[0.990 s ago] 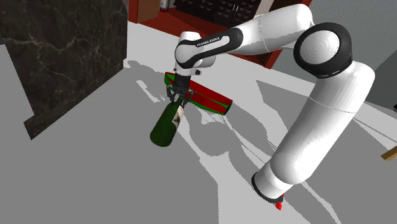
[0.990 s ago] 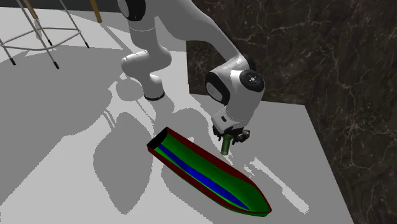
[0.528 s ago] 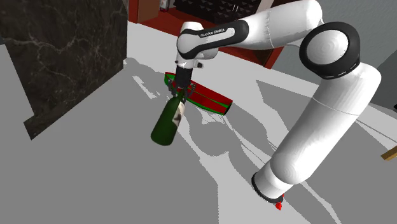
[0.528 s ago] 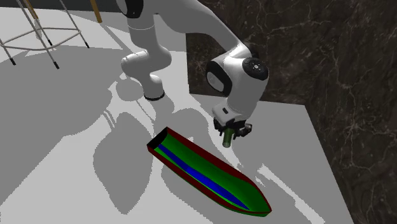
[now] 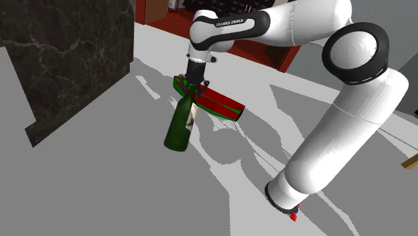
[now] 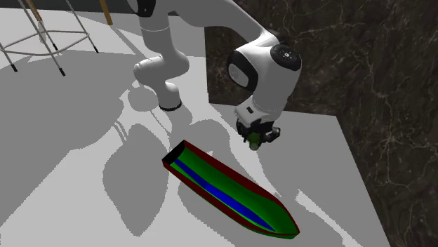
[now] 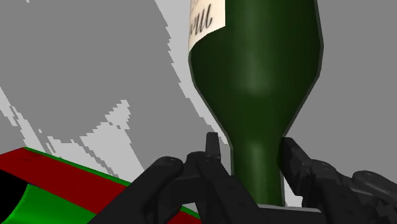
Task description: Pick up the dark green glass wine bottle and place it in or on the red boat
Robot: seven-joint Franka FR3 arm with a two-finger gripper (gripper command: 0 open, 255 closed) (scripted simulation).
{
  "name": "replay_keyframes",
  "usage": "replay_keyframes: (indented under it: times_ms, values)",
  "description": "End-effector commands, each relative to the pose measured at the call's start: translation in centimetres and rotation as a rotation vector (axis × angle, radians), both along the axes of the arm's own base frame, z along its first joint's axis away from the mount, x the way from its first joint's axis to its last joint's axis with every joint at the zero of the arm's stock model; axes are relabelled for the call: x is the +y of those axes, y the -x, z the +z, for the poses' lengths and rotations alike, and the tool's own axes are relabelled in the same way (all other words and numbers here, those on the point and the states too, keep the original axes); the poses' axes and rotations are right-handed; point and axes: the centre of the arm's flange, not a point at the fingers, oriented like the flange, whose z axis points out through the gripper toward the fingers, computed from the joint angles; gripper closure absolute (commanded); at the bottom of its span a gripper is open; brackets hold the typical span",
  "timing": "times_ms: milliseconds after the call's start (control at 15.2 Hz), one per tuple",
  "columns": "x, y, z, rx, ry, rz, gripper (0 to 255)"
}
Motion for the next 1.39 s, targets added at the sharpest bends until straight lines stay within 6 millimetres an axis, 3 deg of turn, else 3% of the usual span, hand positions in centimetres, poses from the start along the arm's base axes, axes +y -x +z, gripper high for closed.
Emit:
replay_keyframes:
  times_ms: [0,924,1320]
  values:
    - [0.0,0.0,1.1,0.000,0.000,0.000,255]
    - [0.0,0.0,8.1,0.000,0.000,0.000,255]
    - [-7.4,-2.8,8.1,0.000,0.000,0.000,255]
